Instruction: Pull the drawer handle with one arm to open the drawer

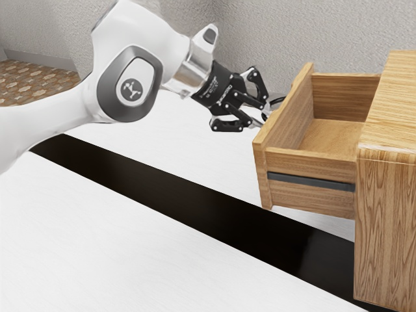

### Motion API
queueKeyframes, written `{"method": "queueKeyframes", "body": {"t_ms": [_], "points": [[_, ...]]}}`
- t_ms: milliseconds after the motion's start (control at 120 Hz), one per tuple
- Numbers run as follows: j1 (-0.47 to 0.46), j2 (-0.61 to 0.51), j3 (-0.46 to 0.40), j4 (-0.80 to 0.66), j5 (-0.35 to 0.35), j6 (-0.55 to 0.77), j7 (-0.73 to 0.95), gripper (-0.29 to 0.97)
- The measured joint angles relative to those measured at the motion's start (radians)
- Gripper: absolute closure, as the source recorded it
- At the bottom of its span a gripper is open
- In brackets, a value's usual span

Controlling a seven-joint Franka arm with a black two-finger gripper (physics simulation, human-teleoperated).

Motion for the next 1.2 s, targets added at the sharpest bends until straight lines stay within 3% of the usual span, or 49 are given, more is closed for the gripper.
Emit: {"method": "queueKeyframes", "body": {"t_ms": [575, 692, 733, 883, 1058, 1117, 1200], "points": [[0.274, -0.001, -0.207, -0.097, 0.007, -0.002, -0.004, 0.64], [0.411, -0.003, -0.318, -0.137, 0.009, -0.003, -0.005, 0.64], [0.484, -0.003, -0.382, -0.152, 0.009, -0.003, -0.005, 0.63], [0.868, 0.061, -0.742, -0.160, 0.009, -0.017, -0.007, 0.32], [1.523, 0.135, -1.463, -0.117, 0.046, -0.102, -0.046, 0.13], [1.622, 0.178, -1.548, -0.070, 0.033, -0.174, -0.072, 0.10], [1.654, 0.208, -1.581, -0.035, 0.031, -0.285, -0.114, 0.07]]}}
